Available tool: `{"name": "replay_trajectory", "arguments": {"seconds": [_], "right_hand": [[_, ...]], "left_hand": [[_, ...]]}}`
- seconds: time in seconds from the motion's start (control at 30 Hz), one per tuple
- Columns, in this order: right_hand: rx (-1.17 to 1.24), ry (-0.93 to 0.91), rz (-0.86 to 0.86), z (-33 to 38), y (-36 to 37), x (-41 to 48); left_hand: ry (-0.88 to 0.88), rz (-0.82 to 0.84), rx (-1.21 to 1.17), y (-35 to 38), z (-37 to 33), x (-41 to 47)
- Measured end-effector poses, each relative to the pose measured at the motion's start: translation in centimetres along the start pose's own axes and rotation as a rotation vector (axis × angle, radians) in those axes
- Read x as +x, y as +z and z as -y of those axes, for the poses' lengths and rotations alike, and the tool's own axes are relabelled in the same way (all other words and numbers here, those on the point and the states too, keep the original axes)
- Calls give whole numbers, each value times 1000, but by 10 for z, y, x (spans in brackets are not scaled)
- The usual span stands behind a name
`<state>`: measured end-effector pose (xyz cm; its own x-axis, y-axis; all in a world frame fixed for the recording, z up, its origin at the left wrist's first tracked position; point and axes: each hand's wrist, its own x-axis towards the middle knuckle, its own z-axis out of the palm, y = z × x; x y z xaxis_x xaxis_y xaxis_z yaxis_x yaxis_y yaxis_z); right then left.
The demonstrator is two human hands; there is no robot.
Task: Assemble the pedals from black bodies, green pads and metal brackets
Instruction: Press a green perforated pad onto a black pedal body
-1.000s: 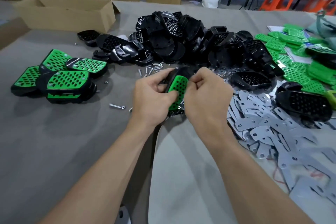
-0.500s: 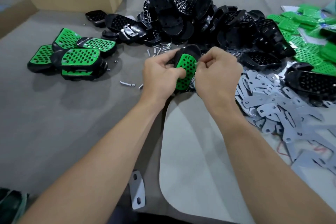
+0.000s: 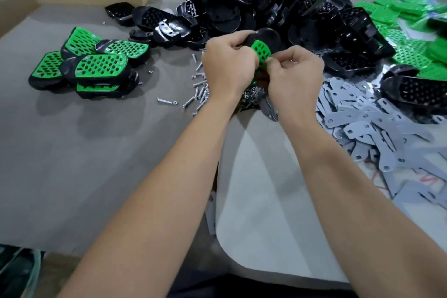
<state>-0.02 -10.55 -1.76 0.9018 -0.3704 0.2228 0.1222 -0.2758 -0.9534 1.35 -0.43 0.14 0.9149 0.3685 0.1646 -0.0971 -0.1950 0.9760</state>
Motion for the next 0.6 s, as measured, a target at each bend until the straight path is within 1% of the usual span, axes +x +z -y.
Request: {"name": "replay_trajectory", "arguments": {"seconds": [0.07, 0.17, 0.23, 0.3, 0.43, 0.5, 0.6], "right_hand": [[117, 50, 22, -2, -1, 5], [370, 139, 56, 1, -4, 9], [455, 187, 88, 3, -8, 11], [457, 203, 126, 4, -11, 12], [322, 156, 187, 2, -10, 14], [318, 157, 223, 1, -12, 17], [398, 186, 313, 1, -19, 21]], "left_hand": [[13, 39, 12, 1, -3, 9], [33, 115, 33, 3, -4, 17], [27, 150, 17, 1, -1, 19], [34, 183, -6, -1, 3, 20], [83, 227, 6, -10, 13, 21], [28, 210, -19, -15, 16, 25], [-95, 210, -146, -20, 18, 30]]}}
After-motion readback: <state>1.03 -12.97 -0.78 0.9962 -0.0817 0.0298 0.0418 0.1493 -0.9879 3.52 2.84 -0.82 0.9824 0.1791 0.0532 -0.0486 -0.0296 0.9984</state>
